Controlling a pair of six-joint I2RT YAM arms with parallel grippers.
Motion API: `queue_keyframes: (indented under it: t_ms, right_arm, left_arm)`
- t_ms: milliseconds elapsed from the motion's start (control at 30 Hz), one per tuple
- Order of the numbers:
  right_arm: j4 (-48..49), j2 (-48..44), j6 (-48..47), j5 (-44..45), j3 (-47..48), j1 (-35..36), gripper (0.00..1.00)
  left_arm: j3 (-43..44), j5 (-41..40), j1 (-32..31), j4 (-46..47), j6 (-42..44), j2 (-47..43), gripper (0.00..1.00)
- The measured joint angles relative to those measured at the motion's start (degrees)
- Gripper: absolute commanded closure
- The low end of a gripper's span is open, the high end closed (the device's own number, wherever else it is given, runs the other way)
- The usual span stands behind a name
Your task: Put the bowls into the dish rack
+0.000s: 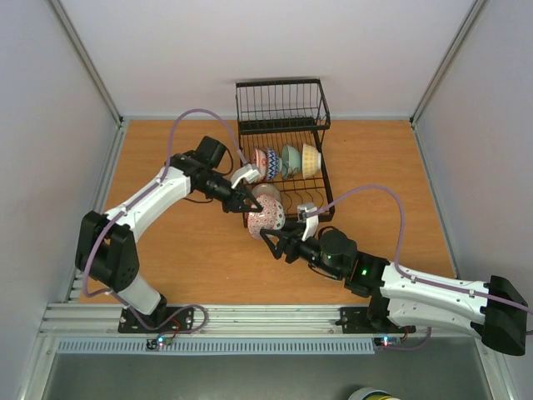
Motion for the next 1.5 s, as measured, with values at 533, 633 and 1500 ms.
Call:
queue_keyframes:
  t_ms: [533,633,1500]
  right_arm:
    - [-10.01,1.66,-3.13,3.19,3.45,0.24,0.99]
    - [-18.78,2.84,-3.89,7.52,7.96,0.24,0.99]
    - [-67.3,37.77,-8.37,18.67,48.3,-12.96,0.98]
  left_arm:
    - [-3.04,0.28,-0.5,2.51,-1.42,-2.95,0.01]
    - [-4.83,-1.84,-0.72,3.98,-2.75,-6.51,0.01]
    - [-13.18,-25.81,-0.68,19.04,-9.57,-18.73,0.01]
